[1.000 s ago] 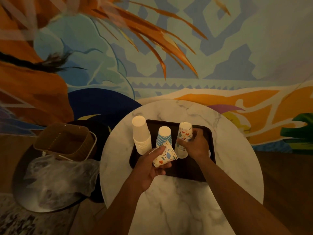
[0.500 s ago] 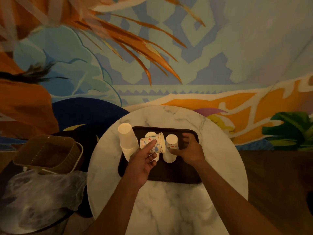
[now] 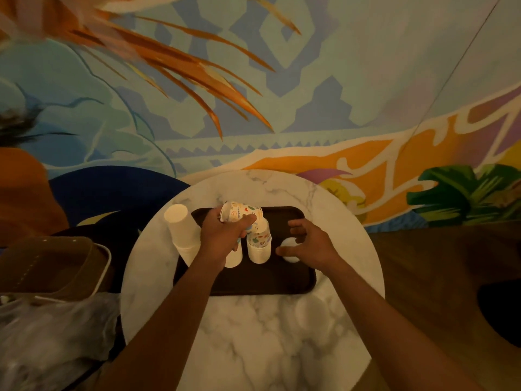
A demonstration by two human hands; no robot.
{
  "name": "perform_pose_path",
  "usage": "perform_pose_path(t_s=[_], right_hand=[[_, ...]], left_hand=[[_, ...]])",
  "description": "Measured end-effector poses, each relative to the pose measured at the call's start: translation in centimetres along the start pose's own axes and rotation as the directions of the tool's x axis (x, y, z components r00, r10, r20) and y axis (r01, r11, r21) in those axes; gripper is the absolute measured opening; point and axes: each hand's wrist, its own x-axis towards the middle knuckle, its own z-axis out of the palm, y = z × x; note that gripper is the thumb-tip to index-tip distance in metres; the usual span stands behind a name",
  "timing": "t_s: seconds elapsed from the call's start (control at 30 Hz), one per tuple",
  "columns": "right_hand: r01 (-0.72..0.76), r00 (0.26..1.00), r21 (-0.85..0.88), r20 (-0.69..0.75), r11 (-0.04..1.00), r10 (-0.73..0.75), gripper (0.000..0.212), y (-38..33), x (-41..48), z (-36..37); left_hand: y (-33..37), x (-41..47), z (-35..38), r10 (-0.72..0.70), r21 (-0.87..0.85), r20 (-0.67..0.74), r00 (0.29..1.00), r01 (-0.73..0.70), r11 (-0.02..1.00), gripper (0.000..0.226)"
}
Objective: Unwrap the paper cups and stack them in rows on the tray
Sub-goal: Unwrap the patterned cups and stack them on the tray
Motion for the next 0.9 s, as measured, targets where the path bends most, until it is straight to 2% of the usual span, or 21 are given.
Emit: perform_pose_path(t_s=[0.1,0.2,0.4,0.57,0.73,0.9], right_hand=[[-0.01,0.999,0.002,0.03,1.0,0.01,0.087,0.8,-0.4,-0.8],[-0.017,0.997,-0.021,0.079,1.0,0.018,0.084,1.8,-0.8,-1.4],[-0.034,0.986,-0.058,0.164,0.998,0.043,0.081,3.1,-2.1,-3.1],[-0.031,0.967,-0.03,0.251,0.999,0.037,0.085,4.0,-3.3,-4.7],[0.005,0.932,-0.075,0.362,0.997,0.022,0.089,5.1,-4.6,-6.0],[0.038,0.891,-0.163,0.452,0.986,0.041,0.079,6.1,-5.5,-6.2]], left_hand=[[0.4,0.7,1.1,0.107,0.196,0.017,0.994,-0.109,0.975,0.075],[0.4,1.5,2.2,0.185,0.337,0.084,0.979,-0.202,0.92,0.072],[-0.6,2.8,4.1,0.223,0.587,0.169,0.96,-0.28,0.76,0.077],[-1.5,3.6,5.0,0.204,0.669,0.207,0.957,-0.291,0.684,0.078],[-2.2,3.8,5.8,0.174,0.724,0.198,0.965,-0.263,0.638,0.079],[-2.3,3.4,6.0,0.154,0.754,0.173,0.973,-0.231,0.615,0.091]])
